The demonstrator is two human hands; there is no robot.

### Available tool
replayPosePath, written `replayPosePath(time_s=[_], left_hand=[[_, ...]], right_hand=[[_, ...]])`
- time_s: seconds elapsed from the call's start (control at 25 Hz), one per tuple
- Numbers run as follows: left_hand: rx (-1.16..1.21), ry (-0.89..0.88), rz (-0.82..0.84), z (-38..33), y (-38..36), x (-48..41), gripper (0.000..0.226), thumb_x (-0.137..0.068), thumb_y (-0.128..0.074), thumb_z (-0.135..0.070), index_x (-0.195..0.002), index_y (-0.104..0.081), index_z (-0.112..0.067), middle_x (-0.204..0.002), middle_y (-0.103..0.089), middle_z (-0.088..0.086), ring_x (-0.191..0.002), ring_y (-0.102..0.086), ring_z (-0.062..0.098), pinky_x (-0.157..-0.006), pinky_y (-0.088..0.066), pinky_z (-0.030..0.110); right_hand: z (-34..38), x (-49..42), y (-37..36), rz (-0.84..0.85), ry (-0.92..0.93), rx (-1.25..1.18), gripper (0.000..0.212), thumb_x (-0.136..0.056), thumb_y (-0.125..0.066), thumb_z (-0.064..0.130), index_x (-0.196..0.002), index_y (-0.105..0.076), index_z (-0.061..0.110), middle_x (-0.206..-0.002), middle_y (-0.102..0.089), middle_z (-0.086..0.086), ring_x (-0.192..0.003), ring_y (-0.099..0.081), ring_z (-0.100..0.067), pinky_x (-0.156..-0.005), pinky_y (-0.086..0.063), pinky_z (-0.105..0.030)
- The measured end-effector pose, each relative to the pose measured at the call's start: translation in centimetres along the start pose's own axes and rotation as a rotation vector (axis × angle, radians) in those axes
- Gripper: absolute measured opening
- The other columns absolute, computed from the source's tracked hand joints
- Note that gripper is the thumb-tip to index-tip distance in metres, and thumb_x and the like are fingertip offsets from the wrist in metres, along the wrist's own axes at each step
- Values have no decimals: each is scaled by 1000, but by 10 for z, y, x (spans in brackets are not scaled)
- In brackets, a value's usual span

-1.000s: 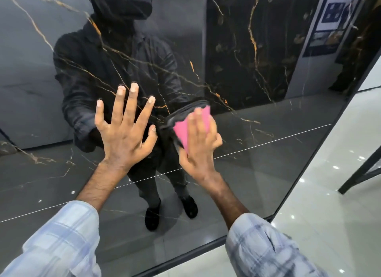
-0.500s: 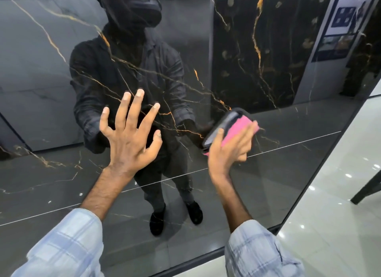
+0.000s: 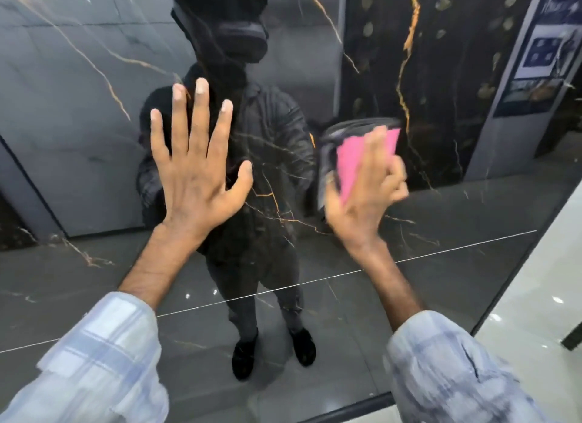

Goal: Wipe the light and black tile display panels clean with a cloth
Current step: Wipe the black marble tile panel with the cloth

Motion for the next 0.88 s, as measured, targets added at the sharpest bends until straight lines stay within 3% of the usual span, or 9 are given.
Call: replayPosePath(time_s=[0.08, 0.12, 0.16, 0.36, 0.4, 0.52, 0.6, 0.8, 0.88], left_hand=[[10, 16, -24, 0, 3, -1, 77, -94, -63, -37, -160, -36, -7, -167, -25, 27, -155, -19, 50, -125, -6, 63], [36, 22, -26, -2, 5, -1, 77, -94, -63, -35, -160, -36, -7, -167, -24, 27, -155, -17, 50, -125, -4, 63], [78, 27, -22, -3, 6, 0, 75, -94, -63, -33, -159, -37, -7, -168, -23, 27, -155, -15, 50, -125, -2, 64], [160, -40, -93, -12, 25, -31, 66, -97, -57, -39, -156, -45, -12, -168, -29, 16, -157, -21, 35, -122, -12, 61], [144, -57, -118, -11, 30, -46, 67, -98, -56, -40, -156, -44, -11, -168, -28, 16, -157, -21, 33, -122, -15, 58], [53, -102, -159, 1, 38, -94, 69, -99, -53, -44, -159, -40, -11, -170, -25, 14, -157, -20, 31, -123, -14, 55], [-33, -146, -150, 6, 33, -108, 70, -99, -53, -44, -159, -40, -11, -171, -23, 14, -158, -19, 32, -123, -13, 58], [-112, -186, -164, 5, 20, -104, 72, -100, -50, -43, -160, -36, -6, -170, -25, 14, -158, -20, 37, -123, -17, 66], [-98, -181, -159, 5, 20, -103, 72, -99, -52, -42, -159, -38, -5, -170, -26, 15, -158, -20, 39, -125, -14, 65]], right_hand=[[30, 20, -3, 128, 592, -4, 81, -79, -60, 48, -153, -40, 21, -162, -39, 3, -124, -46, -33, -82, -33, -53], [26, 11, 0, 143, 696, -25, 76, -83, -56, 49, -152, -43, 22, -160, -43, 2, -122, -47, -32, -79, -36, -55], [15, -8, 3, 115, 653, -24, 74, -83, -55, 49, -152, -46, 22, -160, -44, 1, -121, -48, -31, -79, -36, -55], [-26, -87, 23, -170, -277, -129, 83, -82, -67, 47, -154, -43, 16, -163, -39, -2, -126, -44, -31, -96, -37, -54], [-10, -83, 20, -159, -202, -118, 84, -80, -68, 46, -154, -43, 15, -162, -39, -4, -125, -45, -33, -94, -37, -53], [49, -57, 9, -23, 551, -26, 85, -72, -67, 45, -150, -47, 19, -160, -44, 1, -120, -49, -34, -81, -34, -52], [41, -79, 13, -2, 761, -28, 78, -77, -61, 45, -150, -48, 21, -160, -43, 2, -120, -49, -32, -78, -38, -57], [-13, -168, 34, -156, -244, -168, 84, -82, -62, 52, -157, -39, 22, -164, -34, 7, -125, -41, -30, -95, -34, -53], [25, -147, 27, -110, 17, -89, 87, -80, -62, 52, -157, -39, 19, -163, -37, 5, -121, -44, -33, -90, -33, -50]])
Point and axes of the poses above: each hand's wrist, its own x-axis away from the middle knuckle, its own y-axis out of the back of the hand, z = x × y, the point moved 7 cm from there along -x, towards the middle knuckle
